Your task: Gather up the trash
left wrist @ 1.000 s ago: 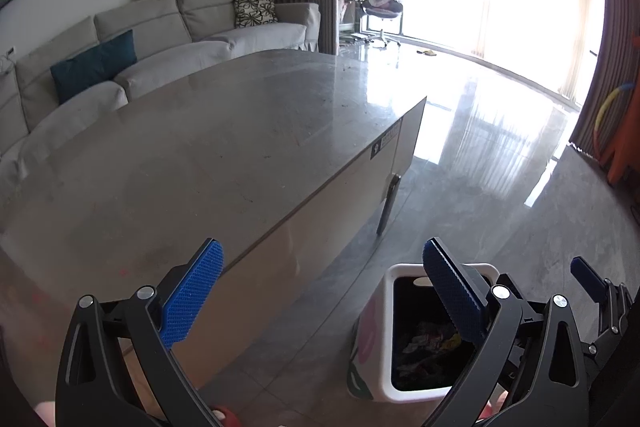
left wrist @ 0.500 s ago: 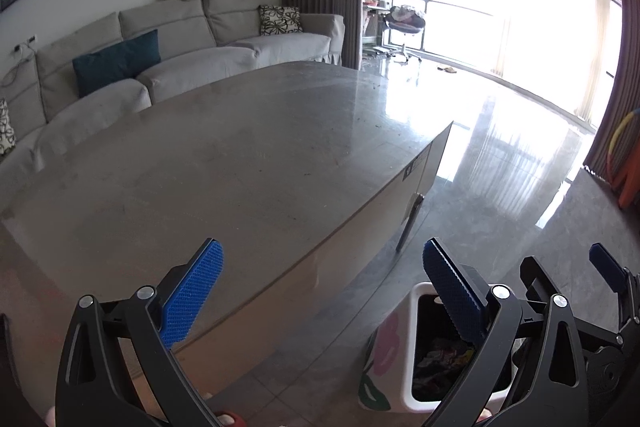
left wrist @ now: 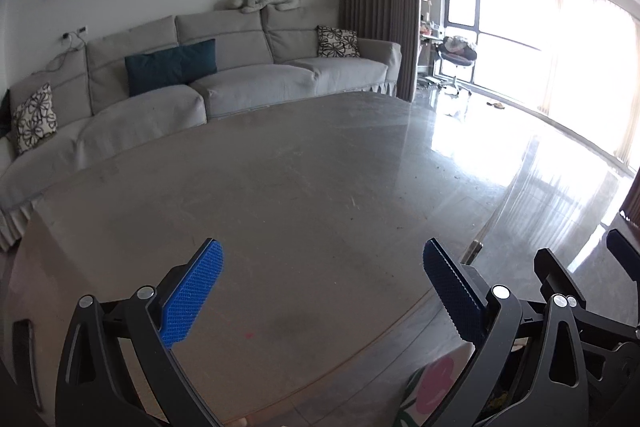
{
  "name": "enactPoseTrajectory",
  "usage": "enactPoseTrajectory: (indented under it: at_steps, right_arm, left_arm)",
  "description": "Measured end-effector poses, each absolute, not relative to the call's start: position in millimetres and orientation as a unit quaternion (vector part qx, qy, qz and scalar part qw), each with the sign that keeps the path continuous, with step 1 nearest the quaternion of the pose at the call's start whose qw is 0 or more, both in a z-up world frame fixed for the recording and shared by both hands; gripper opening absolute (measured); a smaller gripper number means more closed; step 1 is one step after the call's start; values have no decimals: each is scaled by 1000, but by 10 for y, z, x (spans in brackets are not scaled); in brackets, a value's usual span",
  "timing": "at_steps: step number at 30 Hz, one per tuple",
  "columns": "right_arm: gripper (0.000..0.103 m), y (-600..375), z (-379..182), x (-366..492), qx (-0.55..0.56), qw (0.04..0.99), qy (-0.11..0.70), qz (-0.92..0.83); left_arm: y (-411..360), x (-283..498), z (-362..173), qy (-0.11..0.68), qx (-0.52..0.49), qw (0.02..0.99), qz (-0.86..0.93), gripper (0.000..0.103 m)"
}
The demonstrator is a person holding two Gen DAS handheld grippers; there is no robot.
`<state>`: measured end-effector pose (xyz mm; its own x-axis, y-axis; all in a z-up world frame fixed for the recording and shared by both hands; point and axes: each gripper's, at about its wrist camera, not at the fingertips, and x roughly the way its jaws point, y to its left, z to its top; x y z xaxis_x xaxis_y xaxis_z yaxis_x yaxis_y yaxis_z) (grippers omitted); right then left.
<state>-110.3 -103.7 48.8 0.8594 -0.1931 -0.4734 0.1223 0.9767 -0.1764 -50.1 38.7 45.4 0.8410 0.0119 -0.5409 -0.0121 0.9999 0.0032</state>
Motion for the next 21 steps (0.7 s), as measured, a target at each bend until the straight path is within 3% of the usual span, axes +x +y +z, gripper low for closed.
enactPoseTrajectory:
  at_steps: [21]
  right_arm:
    - [98, -228, 263, -236, -90, 960, 262, -27]
  left_arm:
    - [1369, 331, 297, 293, -19, 953, 71, 100]
